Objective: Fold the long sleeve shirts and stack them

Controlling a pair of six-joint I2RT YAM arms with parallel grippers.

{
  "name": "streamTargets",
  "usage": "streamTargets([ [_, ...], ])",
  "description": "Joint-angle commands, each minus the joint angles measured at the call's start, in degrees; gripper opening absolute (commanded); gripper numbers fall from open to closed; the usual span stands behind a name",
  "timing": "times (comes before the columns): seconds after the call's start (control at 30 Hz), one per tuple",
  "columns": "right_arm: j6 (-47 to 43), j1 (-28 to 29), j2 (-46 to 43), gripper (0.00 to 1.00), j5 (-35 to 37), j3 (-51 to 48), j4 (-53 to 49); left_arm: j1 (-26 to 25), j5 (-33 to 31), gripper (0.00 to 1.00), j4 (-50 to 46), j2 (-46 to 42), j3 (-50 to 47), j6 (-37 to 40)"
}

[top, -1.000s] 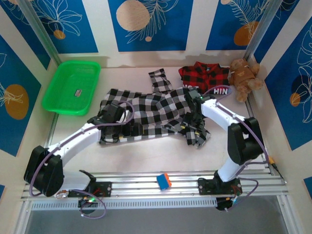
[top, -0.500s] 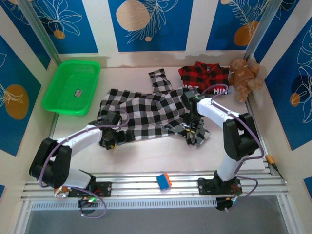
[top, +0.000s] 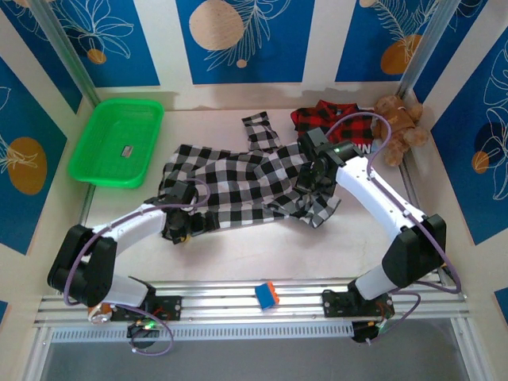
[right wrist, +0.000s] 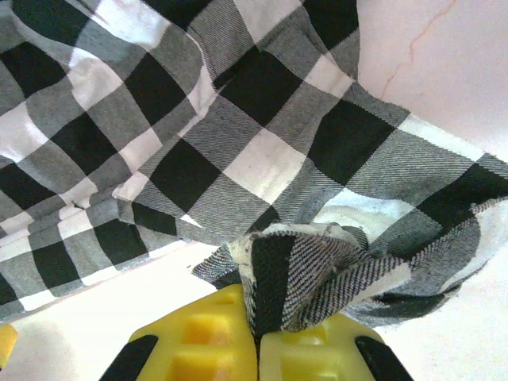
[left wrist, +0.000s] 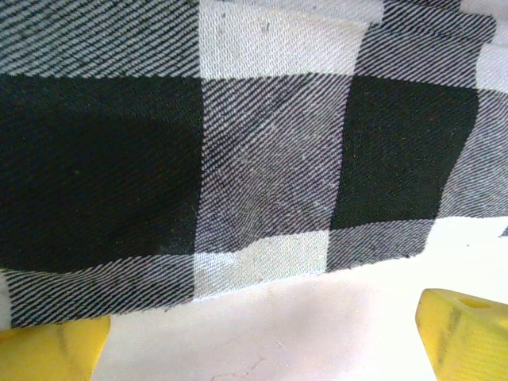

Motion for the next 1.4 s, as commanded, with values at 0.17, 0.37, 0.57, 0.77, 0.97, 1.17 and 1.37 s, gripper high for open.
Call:
streamTargets([
  [0.17, -6.1, -0.8, 5.8, 0.00, -8.8, 18.6, 7.0, 0.6, 1.8, 1.00, 1.8, 1.4, -1.1, -1.1],
  [0.37, -4.9, 0.7, 11.9, 0.00, -17.6, 28.5, 14.1, 1.0, 1.8, 1.00, 1.7, -0.3, -1.8, -2.0],
  [0.57, -2.0, 2.9, 17.2, 0.02, -18.9, 33.9, 18.4, 2.3, 3.1, 1.00, 1.2, -3.3, -1.3, -3.3],
  [0.77, 1.8, 3.6, 20.4, 0.02, -16.5, 35.4, 22.7, 2.8, 5.2, 1.00, 0.2, -5.4, 1.9, -3.9],
  [0.97, 4.6, 2.6, 20.0, 0.02, -8.7, 32.5, 23.5, 2.0, 8.5, 1.00, 0.8, -6.3, 6.0, -3.2],
  [1.17, 10.9, -0.5, 17.4, 0.02, -5.5, 25.2, 33.8, -3.1, 13.2, 1.00, 9.3, -3.7, 10.2, -7.5],
  [1.37, 15.7, -2.4, 15.5, 0.02, -4.9, 18.4, 41.9, -9.3, 16.1, 0.90, 20.9, 5.2, 16.3, -14.5],
])
